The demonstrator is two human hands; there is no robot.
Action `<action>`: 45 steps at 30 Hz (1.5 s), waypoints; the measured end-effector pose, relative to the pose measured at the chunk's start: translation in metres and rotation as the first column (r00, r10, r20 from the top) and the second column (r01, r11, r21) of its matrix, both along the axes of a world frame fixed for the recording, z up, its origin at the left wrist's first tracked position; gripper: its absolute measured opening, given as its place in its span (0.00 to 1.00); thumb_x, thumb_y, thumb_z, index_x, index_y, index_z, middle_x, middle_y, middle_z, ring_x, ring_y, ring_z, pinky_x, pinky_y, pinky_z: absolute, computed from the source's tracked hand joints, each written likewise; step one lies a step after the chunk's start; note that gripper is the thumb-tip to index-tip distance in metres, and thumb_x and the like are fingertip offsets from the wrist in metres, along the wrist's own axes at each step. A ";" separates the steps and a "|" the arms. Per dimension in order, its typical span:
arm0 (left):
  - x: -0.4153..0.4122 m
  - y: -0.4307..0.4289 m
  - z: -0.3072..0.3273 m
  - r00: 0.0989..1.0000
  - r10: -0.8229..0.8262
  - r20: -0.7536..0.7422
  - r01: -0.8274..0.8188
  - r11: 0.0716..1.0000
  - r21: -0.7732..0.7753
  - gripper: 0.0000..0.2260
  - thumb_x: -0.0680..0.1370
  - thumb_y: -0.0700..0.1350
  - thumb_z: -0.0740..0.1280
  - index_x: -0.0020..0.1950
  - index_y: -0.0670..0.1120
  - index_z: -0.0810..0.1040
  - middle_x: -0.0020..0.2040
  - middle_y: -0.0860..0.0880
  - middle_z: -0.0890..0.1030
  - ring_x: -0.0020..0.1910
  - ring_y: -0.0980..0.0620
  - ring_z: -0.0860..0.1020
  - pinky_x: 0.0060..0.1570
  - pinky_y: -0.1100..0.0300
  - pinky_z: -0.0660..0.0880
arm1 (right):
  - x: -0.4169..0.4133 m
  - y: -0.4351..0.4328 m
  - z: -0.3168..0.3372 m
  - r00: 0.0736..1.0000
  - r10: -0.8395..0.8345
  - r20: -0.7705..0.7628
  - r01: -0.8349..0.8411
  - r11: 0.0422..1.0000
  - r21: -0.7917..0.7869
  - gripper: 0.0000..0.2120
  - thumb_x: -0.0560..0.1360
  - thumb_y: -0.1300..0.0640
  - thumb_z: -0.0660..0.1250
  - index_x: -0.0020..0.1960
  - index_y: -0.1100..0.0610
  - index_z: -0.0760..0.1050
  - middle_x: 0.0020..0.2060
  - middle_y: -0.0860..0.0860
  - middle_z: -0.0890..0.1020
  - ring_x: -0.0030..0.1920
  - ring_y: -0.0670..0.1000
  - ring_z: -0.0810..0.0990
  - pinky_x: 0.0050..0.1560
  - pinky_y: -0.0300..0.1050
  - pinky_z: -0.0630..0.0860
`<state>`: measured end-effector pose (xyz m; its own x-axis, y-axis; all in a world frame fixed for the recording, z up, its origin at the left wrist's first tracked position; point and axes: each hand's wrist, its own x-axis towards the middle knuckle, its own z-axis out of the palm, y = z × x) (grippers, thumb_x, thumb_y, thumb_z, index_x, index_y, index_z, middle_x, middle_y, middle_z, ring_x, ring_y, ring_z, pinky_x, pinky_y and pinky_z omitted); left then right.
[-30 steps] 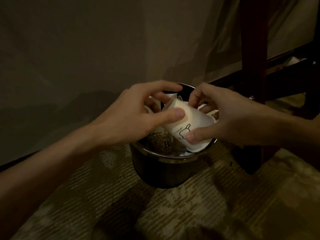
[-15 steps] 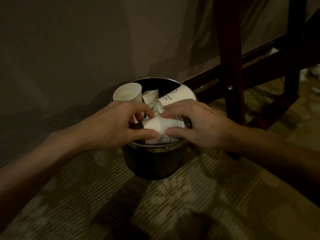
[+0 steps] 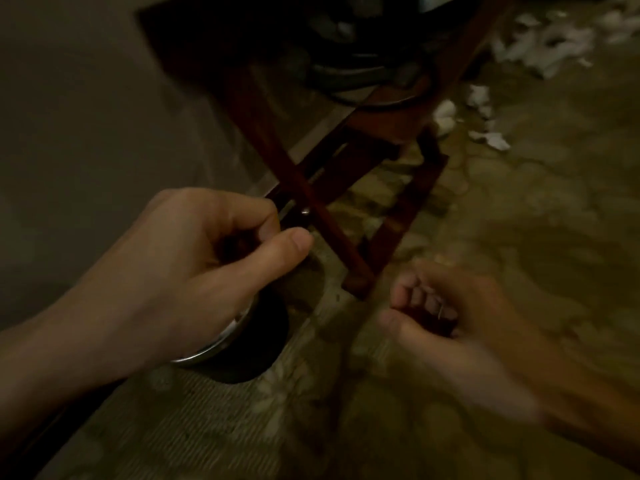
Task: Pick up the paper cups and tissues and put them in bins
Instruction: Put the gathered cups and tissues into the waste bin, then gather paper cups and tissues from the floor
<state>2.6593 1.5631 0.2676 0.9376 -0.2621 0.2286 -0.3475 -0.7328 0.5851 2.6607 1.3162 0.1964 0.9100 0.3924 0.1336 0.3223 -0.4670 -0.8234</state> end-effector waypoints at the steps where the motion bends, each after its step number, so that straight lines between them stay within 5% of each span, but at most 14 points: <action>1: 0.004 -0.020 0.023 0.998 -0.055 -0.020 0.055 0.998 0.005 0.18 0.79 0.63 0.63 0.37 0.52 0.78 0.26 0.51 0.75 0.21 0.56 0.74 0.18 0.64 0.68 | -0.010 -0.021 0.019 0.998 -0.061 -0.035 0.063 0.998 0.033 0.12 0.69 0.38 0.63 0.42 0.46 0.72 0.32 0.44 0.77 0.32 0.44 0.75 0.28 0.32 0.67; 9: 0.027 -0.220 0.200 0.866 -0.385 -0.319 0.426 0.902 0.066 0.20 0.77 0.68 0.61 0.42 0.52 0.79 0.25 0.50 0.75 0.22 0.51 0.75 0.20 0.58 0.70 | -0.110 -0.171 0.176 0.785 -0.482 -0.389 0.585 0.783 0.210 0.06 0.72 0.45 0.66 0.43 0.47 0.74 0.30 0.43 0.77 0.30 0.41 0.74 0.32 0.32 0.67; 14: 0.007 -0.386 0.272 0.731 -0.552 -0.401 0.621 0.782 0.056 0.22 0.74 0.69 0.60 0.37 0.51 0.75 0.23 0.51 0.72 0.19 0.57 0.68 0.19 0.62 0.64 | -0.166 -0.274 0.264 0.544 -0.716 -0.437 0.825 0.551 0.124 0.03 0.71 0.46 0.66 0.42 0.43 0.73 0.32 0.42 0.78 0.30 0.40 0.74 0.31 0.32 0.67; 17: -0.021 -0.481 0.278 0.649 -0.627 -0.431 0.733 0.667 0.132 0.21 0.75 0.67 0.59 0.34 0.51 0.70 0.25 0.54 0.71 0.21 0.59 0.68 0.23 0.59 0.66 | -0.198 -0.336 0.284 0.329 -0.840 -0.431 0.932 0.363 0.006 0.10 0.70 0.43 0.65 0.39 0.49 0.73 0.32 0.43 0.79 0.33 0.42 0.77 0.34 0.38 0.72; 21: -0.054 -0.586 0.247 0.543 -0.671 -0.504 0.823 0.545 0.161 0.15 0.77 0.58 0.64 0.35 0.51 0.71 0.29 0.53 0.72 0.30 0.55 0.73 0.30 0.56 0.71 | -0.245 -0.400 0.272 0.099 -0.875 -0.474 0.967 0.197 -0.163 0.05 0.74 0.48 0.67 0.43 0.48 0.73 0.30 0.44 0.77 0.33 0.45 0.76 0.36 0.44 0.73; 24: -0.079 -0.646 0.211 0.431 -0.703 -0.566 0.896 0.409 0.175 0.12 0.79 0.55 0.63 0.39 0.51 0.72 0.32 0.54 0.72 0.33 0.55 0.73 0.34 0.51 0.74 | -0.276 -0.437 0.249 -0.022 -0.869 -0.494 0.943 0.145 -0.298 0.08 0.73 0.44 0.64 0.49 0.46 0.72 0.33 0.42 0.76 0.34 0.42 0.76 0.34 0.34 0.69; 29: -0.114 -0.721 0.144 0.270 -0.690 -0.672 0.957 0.268 0.110 0.12 0.79 0.55 0.64 0.37 0.54 0.72 0.30 0.55 0.73 0.31 0.62 0.74 0.26 0.68 0.66 | -0.314 -0.485 0.205 -0.202 -0.824 -0.529 0.887 0.075 -0.456 0.11 0.76 0.46 0.66 0.56 0.49 0.73 0.39 0.43 0.78 0.37 0.42 0.78 0.39 0.41 0.77; 32: -0.132 -0.761 0.098 0.202 -0.603 -0.771 0.940 0.341 -0.020 0.13 0.79 0.54 0.66 0.37 0.51 0.75 0.29 0.54 0.75 0.29 0.58 0.74 0.29 0.57 0.70 | -0.328 -0.514 0.178 -0.296 -0.772 -0.562 0.871 0.023 -0.491 0.11 0.76 0.46 0.66 0.56 0.49 0.73 0.39 0.43 0.79 0.38 0.44 0.78 0.39 0.44 0.76; 37: -0.162 -0.825 0.019 0.119 -0.408 -0.905 0.844 0.522 -0.125 0.15 0.78 0.50 0.68 0.34 0.47 0.73 0.27 0.54 0.70 0.30 0.53 0.71 0.36 0.54 0.68 | -0.348 -0.576 0.126 -0.465 -0.626 -0.625 0.827 -0.057 -0.559 0.14 0.77 0.49 0.66 0.60 0.52 0.74 0.48 0.47 0.81 0.47 0.47 0.80 0.46 0.43 0.75; 41: -0.189 -0.875 -0.046 0.070 -0.306 -0.950 0.844 0.526 -0.107 0.15 0.79 0.51 0.67 0.34 0.48 0.71 0.29 0.52 0.69 0.32 0.52 0.69 0.37 0.56 0.66 | -0.365 -0.625 0.073 -0.568 -0.448 -0.690 0.808 -0.145 -0.571 0.15 0.79 0.51 0.66 0.63 0.56 0.73 0.51 0.49 0.78 0.48 0.47 0.78 0.50 0.45 0.77; 45: -0.214 -0.913 -0.110 0.016 -0.176 -0.984 0.874 0.480 -0.071 0.08 0.79 0.52 0.67 0.41 0.51 0.76 0.41 0.51 0.79 0.44 0.50 0.77 0.44 0.58 0.71 | -0.383 -0.663 0.014 -0.617 -0.333 -0.713 0.786 -0.212 -0.581 0.17 0.79 0.52 0.65 0.65 0.56 0.71 0.52 0.50 0.77 0.44 0.45 0.77 0.42 0.41 0.75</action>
<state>2.4450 0.6500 0.1579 -0.1032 -0.4869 -0.8673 -0.3625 -0.7936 0.4887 2.2775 0.6537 0.2104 -0.2471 -0.5088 -0.8247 -0.6006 0.7483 -0.2816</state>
